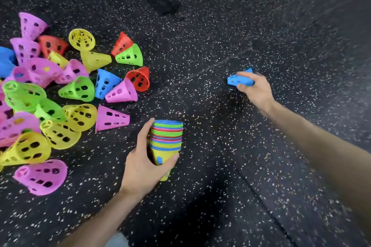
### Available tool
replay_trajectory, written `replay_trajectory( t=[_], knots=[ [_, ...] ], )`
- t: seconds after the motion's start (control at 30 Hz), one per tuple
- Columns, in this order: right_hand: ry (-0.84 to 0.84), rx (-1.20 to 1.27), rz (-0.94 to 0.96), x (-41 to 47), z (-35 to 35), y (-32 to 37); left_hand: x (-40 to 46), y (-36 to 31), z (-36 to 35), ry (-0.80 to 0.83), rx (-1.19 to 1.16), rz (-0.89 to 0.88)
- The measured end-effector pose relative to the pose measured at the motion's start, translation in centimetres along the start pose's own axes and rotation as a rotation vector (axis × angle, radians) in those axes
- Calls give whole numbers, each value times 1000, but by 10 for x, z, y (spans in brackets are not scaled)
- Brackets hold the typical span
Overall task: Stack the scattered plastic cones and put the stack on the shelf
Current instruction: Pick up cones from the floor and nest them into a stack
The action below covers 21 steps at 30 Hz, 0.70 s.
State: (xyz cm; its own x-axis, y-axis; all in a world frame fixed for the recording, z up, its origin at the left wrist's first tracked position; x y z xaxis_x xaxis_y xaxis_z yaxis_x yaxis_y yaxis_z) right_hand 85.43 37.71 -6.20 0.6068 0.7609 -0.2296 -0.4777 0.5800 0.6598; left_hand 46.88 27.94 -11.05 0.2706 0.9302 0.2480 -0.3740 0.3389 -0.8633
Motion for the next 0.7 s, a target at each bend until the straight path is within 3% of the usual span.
replay_trajectory(
  t=[0.13, 0.27, 0.43, 0.7],
  knots=[
    [-119, 107, -106, 6, -2, -15, 0, -1, 0, 9, -18, 10],
    [-208, 227, -50, -33, -3, 2, 0, -2, -2, 20, -24, 34],
    [12, 336, 94, -124, -24, 49, 0, -18, 3, 63, 41, 59],
    [242, 205, 285, -223, -20, 104, -13, -76, 50, 211, 199, -15]
  ],
)
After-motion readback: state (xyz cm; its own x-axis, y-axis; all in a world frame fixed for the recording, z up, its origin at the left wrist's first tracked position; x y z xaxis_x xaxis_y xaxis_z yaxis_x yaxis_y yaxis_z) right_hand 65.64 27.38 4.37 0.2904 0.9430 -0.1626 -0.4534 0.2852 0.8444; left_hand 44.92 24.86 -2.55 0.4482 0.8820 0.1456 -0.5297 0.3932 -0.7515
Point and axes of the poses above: each hand's wrist, its own x-axis towards the middle knuckle, its own z-axis out of the back of the hand, y = z × x, the point moved 8 cm from there along x, towards the middle knuckle, and after that the axes turned 15 degrees about -z, right-handed, at the moved point
